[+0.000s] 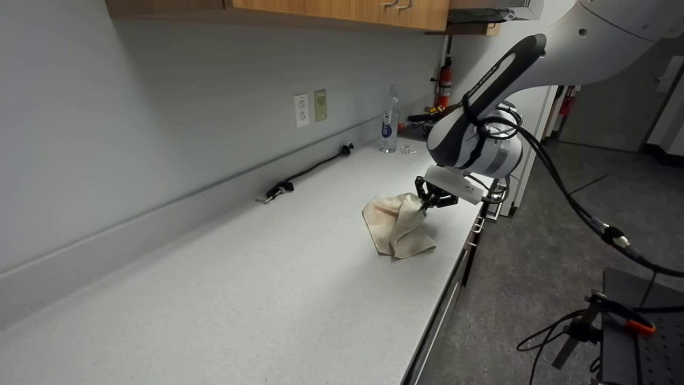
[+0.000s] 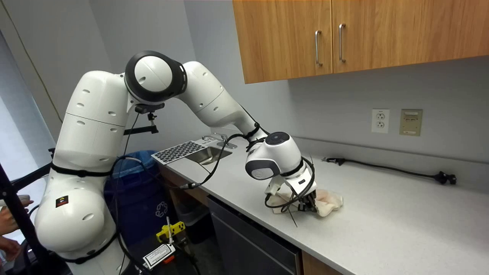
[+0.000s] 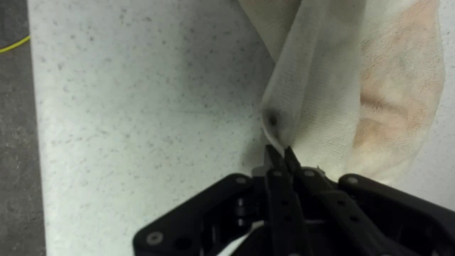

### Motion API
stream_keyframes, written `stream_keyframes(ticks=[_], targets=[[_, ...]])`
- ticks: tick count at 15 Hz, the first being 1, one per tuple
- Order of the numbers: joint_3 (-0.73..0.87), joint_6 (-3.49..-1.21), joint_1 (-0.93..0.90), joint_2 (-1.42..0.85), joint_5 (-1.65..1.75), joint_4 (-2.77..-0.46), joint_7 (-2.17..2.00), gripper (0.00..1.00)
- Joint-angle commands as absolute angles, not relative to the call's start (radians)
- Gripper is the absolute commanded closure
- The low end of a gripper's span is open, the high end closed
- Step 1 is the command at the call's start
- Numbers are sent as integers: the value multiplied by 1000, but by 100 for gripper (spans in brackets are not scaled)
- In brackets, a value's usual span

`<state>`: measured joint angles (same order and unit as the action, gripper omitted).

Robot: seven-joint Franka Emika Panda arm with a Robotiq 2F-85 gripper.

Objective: Fold the towel

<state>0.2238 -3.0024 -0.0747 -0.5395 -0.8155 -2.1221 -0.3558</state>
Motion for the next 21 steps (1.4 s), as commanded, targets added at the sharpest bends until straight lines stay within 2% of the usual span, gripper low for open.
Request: stream_keyframes(ticks=[1,3,5,6,10,17,18,19,21], targets=[[491,-2972,-322,-543,-596,-2136,-553,99],[610,-2921,-426,-577,-499,-2090,-620,99],[640,-2880,-458,-581,-456,-2050,-623,99],[584,-2887,-399,-559,-346,-2039,-688,99],[460,-2881,-280,-541,-281,-1954,-690,99],[113,-2801,4,-566,-364,-1797,-563,99],[84,-2777,24,-574,-370,-1779,-548,94],[61,-2750,43,-578,-375,-1766,-531,71],[50,-2707,55,-583,-370,-1750,-516,67]])
